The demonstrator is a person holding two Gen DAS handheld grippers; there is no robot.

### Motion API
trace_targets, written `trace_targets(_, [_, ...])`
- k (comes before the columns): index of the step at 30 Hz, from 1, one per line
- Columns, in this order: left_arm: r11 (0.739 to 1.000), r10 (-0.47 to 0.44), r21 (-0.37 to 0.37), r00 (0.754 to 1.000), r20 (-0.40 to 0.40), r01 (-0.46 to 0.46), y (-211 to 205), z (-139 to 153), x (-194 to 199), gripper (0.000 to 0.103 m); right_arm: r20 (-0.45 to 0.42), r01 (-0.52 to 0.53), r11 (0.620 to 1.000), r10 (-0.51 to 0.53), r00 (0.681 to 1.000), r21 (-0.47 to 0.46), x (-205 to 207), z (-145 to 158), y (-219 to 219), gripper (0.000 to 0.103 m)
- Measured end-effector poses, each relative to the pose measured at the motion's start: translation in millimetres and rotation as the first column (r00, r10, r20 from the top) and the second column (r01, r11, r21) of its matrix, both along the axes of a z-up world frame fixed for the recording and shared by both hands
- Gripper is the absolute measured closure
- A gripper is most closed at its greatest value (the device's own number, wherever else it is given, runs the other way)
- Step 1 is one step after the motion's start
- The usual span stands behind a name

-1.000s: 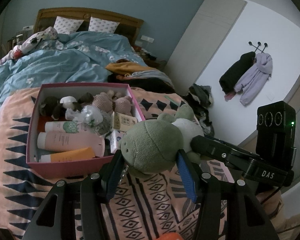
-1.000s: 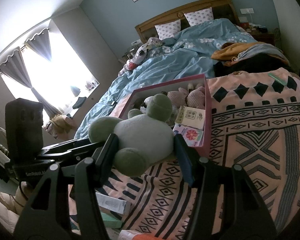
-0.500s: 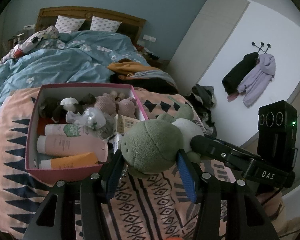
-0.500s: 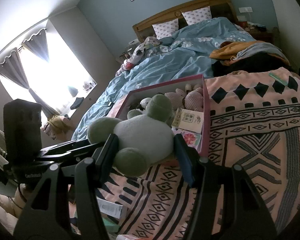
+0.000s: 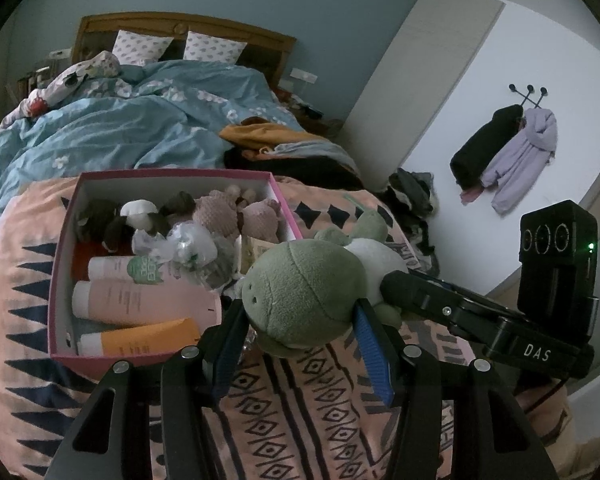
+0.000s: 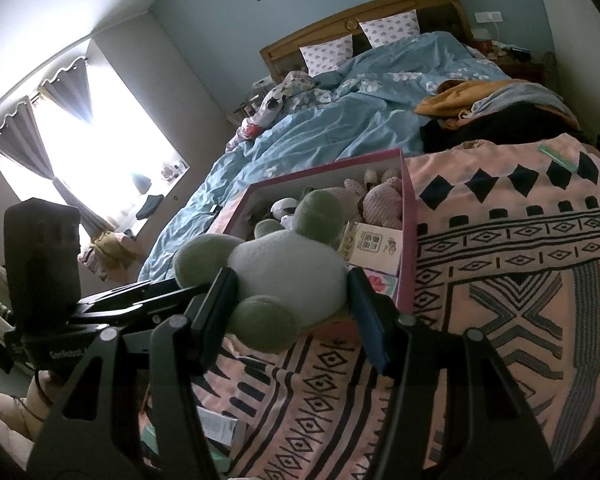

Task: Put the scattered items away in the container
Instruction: 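Lower the held plush frog with both grippers over the pink box opening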

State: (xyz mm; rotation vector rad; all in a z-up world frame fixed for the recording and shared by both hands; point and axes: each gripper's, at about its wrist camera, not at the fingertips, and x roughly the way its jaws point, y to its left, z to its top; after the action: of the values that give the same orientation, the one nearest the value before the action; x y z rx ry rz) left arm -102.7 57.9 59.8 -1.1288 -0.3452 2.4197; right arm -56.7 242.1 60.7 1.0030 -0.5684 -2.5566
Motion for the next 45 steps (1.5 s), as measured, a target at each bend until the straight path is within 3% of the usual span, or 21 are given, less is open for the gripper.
trace_targets(26, [1.000, 0.011, -0.025, 1.000, -0.007, -0.011, -5, 0, -46, 0.048, 0.001, 0.008, 1.000, -0.008, 1.000, -0.005, -48, -5, 7, 0.044])
trace_targets(45, [0.996, 0.011, -0.084, 0.999, -0.035, -0.014, -7, 5, -79, 0.048, -0.008, 0.010, 1.000, -0.010, 1.000, -0.009, -87, -4, 9, 0.044])
